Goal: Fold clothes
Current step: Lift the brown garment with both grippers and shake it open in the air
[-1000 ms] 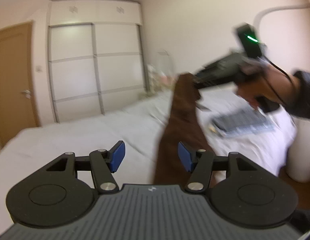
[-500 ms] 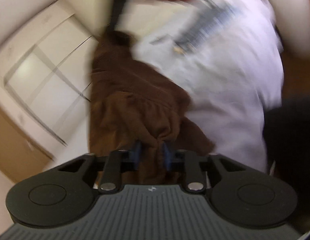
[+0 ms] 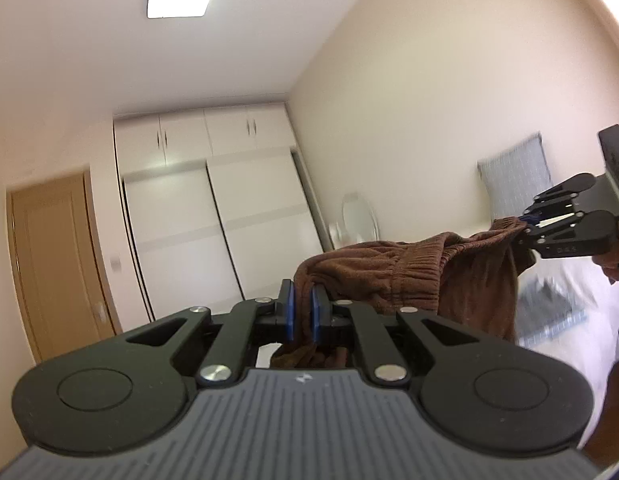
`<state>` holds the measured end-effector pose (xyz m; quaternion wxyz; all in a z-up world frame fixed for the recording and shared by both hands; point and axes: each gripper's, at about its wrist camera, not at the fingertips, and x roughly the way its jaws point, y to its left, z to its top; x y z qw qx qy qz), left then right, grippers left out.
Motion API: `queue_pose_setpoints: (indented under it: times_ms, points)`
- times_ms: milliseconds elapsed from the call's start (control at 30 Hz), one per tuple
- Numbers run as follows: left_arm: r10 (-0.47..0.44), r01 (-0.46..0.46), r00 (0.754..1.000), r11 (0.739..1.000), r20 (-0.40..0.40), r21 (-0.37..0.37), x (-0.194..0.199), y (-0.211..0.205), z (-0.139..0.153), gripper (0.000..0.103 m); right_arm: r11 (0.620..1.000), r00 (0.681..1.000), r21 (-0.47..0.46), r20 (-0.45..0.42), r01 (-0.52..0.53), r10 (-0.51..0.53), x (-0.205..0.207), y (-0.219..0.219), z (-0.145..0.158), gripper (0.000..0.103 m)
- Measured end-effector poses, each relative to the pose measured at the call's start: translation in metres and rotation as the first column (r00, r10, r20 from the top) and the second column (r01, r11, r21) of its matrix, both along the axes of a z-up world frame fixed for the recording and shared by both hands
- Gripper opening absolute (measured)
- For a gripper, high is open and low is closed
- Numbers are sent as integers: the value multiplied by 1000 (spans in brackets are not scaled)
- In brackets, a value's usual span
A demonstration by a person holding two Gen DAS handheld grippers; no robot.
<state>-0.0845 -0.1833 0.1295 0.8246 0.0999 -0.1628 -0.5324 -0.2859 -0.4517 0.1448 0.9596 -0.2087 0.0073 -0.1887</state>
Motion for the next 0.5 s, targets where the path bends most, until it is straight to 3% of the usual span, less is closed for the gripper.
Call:
queue_pose_setpoints:
  times_ms: [133,233,300,400,500]
  points:
    - [-10,14,998,997,55,-71,-1,2,41,7,996,994,-87,107,12,-3,-15,8,46,10]
    - [10,-6,999,997,52,-76,18,-18,55,8,989,993,-147,117,27,-10,5,-3,61,10]
    - [22,-22,1000,999,1,-45,44,-41,51,8,986,996,-162,80,44,-31,37,-26,54,10]
    - [72,-64,989,996,-132,58,100,-84,-1,8,988,997,-140,-24,62,-66,107,-72,27,11]
    - [141,-97,954,980,-265,172,158,-126,-63,11,995,981,-62,-171,82,-91,191,-129,-26,11]
